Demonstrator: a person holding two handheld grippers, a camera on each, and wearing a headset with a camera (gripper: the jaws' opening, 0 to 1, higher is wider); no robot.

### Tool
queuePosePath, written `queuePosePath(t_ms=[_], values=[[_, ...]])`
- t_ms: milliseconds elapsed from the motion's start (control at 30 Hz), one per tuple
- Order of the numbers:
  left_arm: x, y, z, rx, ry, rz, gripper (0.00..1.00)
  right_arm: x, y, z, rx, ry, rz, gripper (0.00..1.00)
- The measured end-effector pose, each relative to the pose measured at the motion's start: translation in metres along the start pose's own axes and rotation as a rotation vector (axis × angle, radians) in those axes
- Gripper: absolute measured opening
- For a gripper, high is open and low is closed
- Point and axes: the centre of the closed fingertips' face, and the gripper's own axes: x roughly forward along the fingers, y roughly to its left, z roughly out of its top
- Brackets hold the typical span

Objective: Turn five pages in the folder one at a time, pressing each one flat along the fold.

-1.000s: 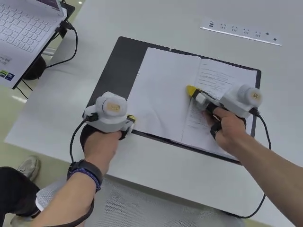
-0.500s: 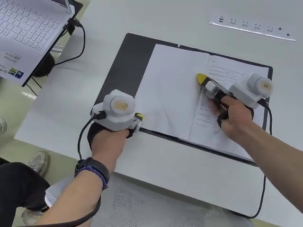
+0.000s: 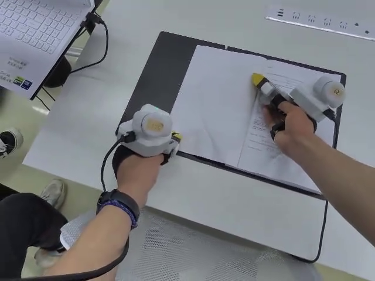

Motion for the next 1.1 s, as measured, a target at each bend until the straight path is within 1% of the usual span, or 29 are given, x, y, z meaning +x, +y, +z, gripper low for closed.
queuePosePath(t_ms=[100,233,300,367,400,467,533,633,700,833,900,933,967,1033,1100], values=[[0.000,0.001,0.000,-0.038,-0.003,-0.009,0.00,0.003,0.000,0.003,0.008,-0.013,-0.005,0.00],[0.000,0.001,0.000,-0.023,-0.002,-0.017,0.00,0.008,-0.002,0.008,0.022,-0.031,0.000,0.00],[0.001,0.002,0.000,-0.021,0.000,-0.020,0.00,0.012,-0.004,0.013,0.024,-0.043,-0.005,0.00],[0.001,0.003,0.000,-0.036,-0.003,-0.025,0.00,0.022,-0.015,0.019,0.026,-0.050,-0.009,0.00],[0.001,0.003,0.000,-0.055,-0.009,-0.030,0.00,0.023,-0.016,0.020,0.025,-0.053,-0.010,0.00],[0.001,0.004,-0.001,-0.065,-0.015,-0.034,0.00,0.026,-0.017,0.022,0.033,-0.064,-0.018,0.00],[0.001,0.003,0.000,-0.059,-0.015,-0.035,0.00,0.030,-0.018,0.025,0.028,-0.071,-0.027,0.00],[0.002,0.004,-0.001,-0.053,-0.009,-0.039,0.00,0.034,-0.020,0.029,0.043,-0.083,-0.034,0.00],[0.002,0.004,-0.002,-0.053,-0.008,-0.043,0.00,0.035,-0.021,0.030,0.059,-0.090,-0.036,0.00],[0.002,0.004,-0.003,-0.047,-0.008,-0.042,0.00,0.031,-0.016,0.026,0.021,-0.091,-0.030,0.00],[0.002,0.004,-0.003,-0.046,-0.008,-0.041,0.00,0.027,-0.014,0.023,0.058,-0.094,-0.012,0.00],[0.002,0.004,-0.004,-0.045,-0.009,-0.041,0.00,0.023,-0.014,0.022,0.081,-0.104,-0.008,0.00],[0.002,0.005,-0.004,-0.043,-0.009,-0.041,0.00,0.022,-0.013,0.019,0.064,-0.100,-0.005,0.00],[0.002,0.005,-0.004,-0.042,-0.011,-0.040,0.00,0.016,-0.007,0.012,0.033,-0.074,0.013,0.00],[0.002,0.005,-0.004,-0.042,-0.013,-0.039,0.00,0.009,0.000,0.006,0.028,-0.071,0.020,0.00]])
